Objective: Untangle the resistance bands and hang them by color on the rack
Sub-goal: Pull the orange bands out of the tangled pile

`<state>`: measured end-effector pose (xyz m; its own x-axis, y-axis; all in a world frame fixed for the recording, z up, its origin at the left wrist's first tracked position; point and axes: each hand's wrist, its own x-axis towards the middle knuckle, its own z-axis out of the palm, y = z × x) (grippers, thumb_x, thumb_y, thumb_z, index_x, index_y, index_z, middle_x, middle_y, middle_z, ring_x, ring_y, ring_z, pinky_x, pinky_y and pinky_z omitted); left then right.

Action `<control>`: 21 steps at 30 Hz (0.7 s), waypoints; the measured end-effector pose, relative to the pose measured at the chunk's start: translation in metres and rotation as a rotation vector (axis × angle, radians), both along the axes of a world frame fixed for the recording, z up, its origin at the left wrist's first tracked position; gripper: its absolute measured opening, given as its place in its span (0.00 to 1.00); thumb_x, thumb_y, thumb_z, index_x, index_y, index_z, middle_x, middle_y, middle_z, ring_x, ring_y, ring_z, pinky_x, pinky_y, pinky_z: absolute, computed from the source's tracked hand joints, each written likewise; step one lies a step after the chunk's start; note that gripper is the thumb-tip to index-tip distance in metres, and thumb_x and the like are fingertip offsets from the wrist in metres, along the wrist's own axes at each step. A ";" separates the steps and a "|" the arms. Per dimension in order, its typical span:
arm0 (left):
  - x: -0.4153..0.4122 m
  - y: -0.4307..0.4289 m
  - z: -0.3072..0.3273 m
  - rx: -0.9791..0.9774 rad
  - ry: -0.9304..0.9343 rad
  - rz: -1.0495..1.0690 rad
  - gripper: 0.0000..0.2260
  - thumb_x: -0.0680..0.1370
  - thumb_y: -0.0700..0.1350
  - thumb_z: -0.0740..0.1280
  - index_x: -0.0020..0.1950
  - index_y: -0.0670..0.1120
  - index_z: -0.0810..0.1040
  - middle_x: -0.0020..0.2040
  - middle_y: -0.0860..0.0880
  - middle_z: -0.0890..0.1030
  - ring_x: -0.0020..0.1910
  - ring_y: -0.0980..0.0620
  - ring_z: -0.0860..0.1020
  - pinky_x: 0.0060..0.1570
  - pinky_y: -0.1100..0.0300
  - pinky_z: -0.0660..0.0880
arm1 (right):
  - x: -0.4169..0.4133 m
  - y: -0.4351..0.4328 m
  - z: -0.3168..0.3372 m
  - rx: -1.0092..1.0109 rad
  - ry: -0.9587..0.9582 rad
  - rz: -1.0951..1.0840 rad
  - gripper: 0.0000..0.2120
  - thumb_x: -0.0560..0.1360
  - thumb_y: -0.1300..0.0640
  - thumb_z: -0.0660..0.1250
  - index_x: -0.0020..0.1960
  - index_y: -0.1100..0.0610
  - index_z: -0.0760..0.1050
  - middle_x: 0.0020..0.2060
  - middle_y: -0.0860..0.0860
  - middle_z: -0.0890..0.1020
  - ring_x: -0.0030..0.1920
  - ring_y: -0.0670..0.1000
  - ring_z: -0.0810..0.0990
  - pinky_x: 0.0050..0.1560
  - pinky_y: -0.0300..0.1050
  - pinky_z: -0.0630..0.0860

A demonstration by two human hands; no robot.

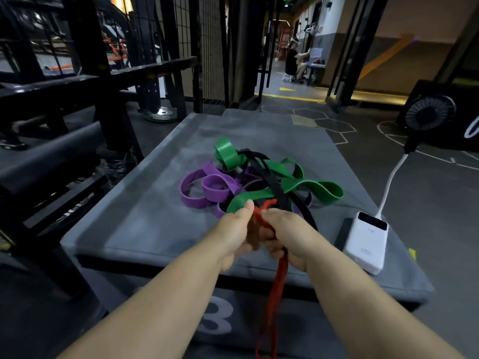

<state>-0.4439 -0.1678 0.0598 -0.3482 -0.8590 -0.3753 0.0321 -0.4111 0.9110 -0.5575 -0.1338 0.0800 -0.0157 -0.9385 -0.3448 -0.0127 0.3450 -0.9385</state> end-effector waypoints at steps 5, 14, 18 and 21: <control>-0.002 -0.002 0.008 0.185 0.263 0.012 0.21 0.83 0.52 0.55 0.53 0.37 0.80 0.45 0.41 0.81 0.33 0.47 0.79 0.26 0.62 0.76 | 0.014 0.018 -0.001 -0.120 0.141 0.116 0.11 0.83 0.56 0.53 0.42 0.53 0.62 0.26 0.47 0.64 0.21 0.43 0.60 0.22 0.37 0.54; 0.004 -0.022 0.012 0.442 0.540 0.077 0.14 0.83 0.43 0.54 0.45 0.36 0.72 0.25 0.51 0.68 0.17 0.58 0.64 0.15 0.69 0.61 | 0.006 0.032 -0.003 -0.057 0.118 0.392 0.14 0.82 0.54 0.57 0.44 0.59 0.76 0.32 0.53 0.79 0.31 0.50 0.77 0.39 0.43 0.75; 0.004 -0.014 0.018 0.178 0.307 -0.052 0.12 0.83 0.44 0.54 0.44 0.43 0.73 0.24 0.54 0.64 0.18 0.60 0.59 0.16 0.69 0.54 | -0.005 0.008 -0.019 0.115 -0.117 -0.046 0.18 0.80 0.51 0.55 0.43 0.61 0.78 0.35 0.56 0.82 0.34 0.54 0.80 0.42 0.48 0.76; 0.005 -0.007 0.023 0.096 0.205 -0.139 0.13 0.83 0.45 0.54 0.43 0.44 0.72 0.24 0.54 0.63 0.19 0.60 0.58 0.18 0.68 0.52 | -0.014 -0.006 -0.022 0.033 -0.250 -0.186 0.17 0.83 0.52 0.53 0.47 0.60 0.76 0.36 0.55 0.83 0.36 0.54 0.81 0.44 0.50 0.76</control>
<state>-0.4393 -0.1746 0.0828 -0.5373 -0.7617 -0.3622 0.1495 -0.5087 0.8479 -0.5718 -0.1401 0.0582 -0.0966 -0.9157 -0.3900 0.2833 0.3504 -0.8928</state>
